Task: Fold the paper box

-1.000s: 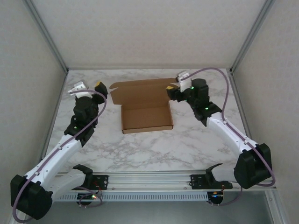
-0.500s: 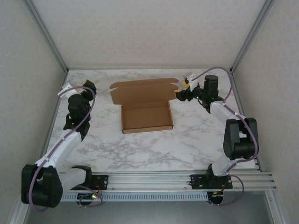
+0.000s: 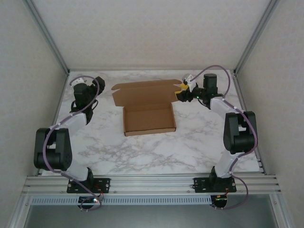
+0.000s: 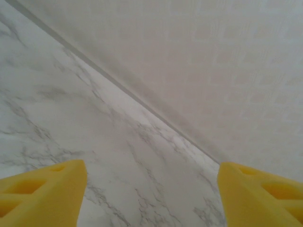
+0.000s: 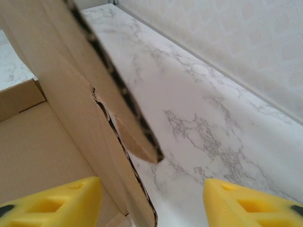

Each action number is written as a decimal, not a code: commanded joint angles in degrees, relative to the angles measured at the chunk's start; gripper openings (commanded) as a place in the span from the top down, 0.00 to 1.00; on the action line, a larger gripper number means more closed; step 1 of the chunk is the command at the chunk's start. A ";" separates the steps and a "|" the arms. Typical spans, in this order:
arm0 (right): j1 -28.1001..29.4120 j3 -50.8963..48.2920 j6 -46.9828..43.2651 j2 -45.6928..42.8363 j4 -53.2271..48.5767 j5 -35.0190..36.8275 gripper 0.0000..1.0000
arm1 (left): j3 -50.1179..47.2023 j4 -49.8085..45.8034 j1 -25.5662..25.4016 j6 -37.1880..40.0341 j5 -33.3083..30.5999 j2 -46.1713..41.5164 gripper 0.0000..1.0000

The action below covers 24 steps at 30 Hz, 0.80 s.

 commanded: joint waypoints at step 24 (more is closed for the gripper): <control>11.21 1.07 8.08 -3.88 -3.34 25.30 1.00 | -4.49 17.23 -1.64 -11.42 14.47 3.49 0.34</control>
